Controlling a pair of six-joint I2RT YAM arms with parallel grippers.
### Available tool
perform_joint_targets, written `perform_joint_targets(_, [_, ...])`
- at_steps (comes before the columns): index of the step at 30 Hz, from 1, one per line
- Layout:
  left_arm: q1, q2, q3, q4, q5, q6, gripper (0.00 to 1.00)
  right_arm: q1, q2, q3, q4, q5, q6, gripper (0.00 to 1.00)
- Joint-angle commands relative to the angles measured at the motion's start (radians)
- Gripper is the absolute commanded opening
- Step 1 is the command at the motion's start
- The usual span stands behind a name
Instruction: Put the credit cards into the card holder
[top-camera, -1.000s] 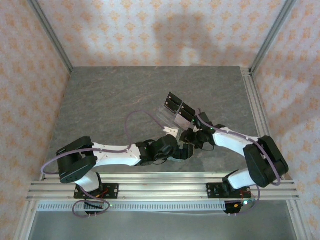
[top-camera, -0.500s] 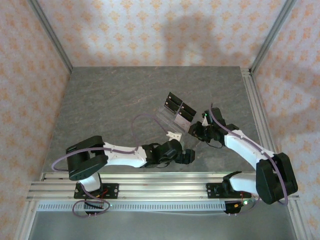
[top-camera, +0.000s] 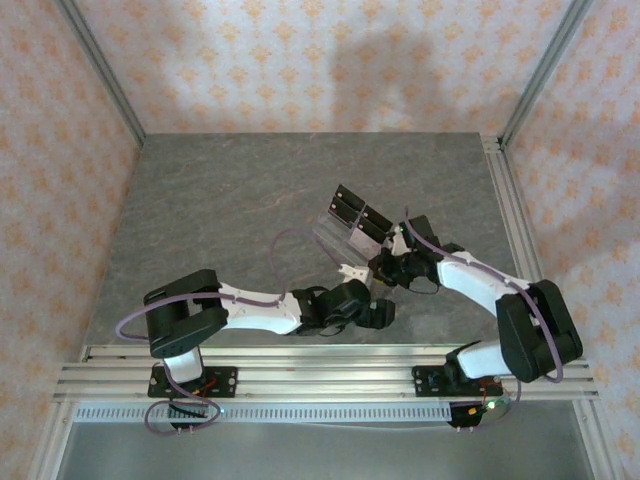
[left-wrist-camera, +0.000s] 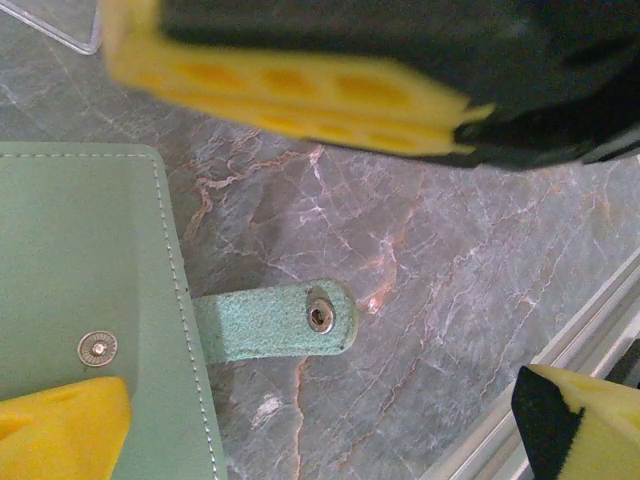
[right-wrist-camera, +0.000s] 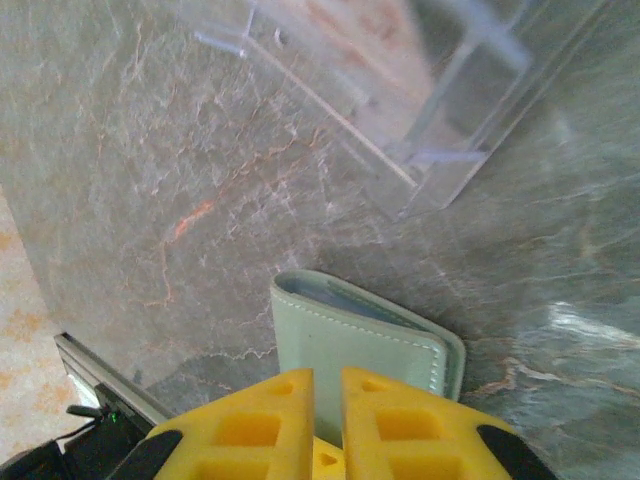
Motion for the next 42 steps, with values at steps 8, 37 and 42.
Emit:
perform_joint_targets(8, [-0.006,0.006,0.026,0.001,0.002,0.017,0.99,0.060,0.081,-0.070,0.117,0.008,0.042,0.11])
perform_joint_targets(37, [0.191,-0.190,0.062,-0.648,-0.069,0.322,1.00,0.061,0.134,-0.095,0.105,0.133,0.040,0.08])
perform_joint_targets(42, [0.180,-0.151,0.069,-0.616,-0.042,0.324,1.00,0.061,0.135,-0.094,0.095,0.138,0.034,0.08])
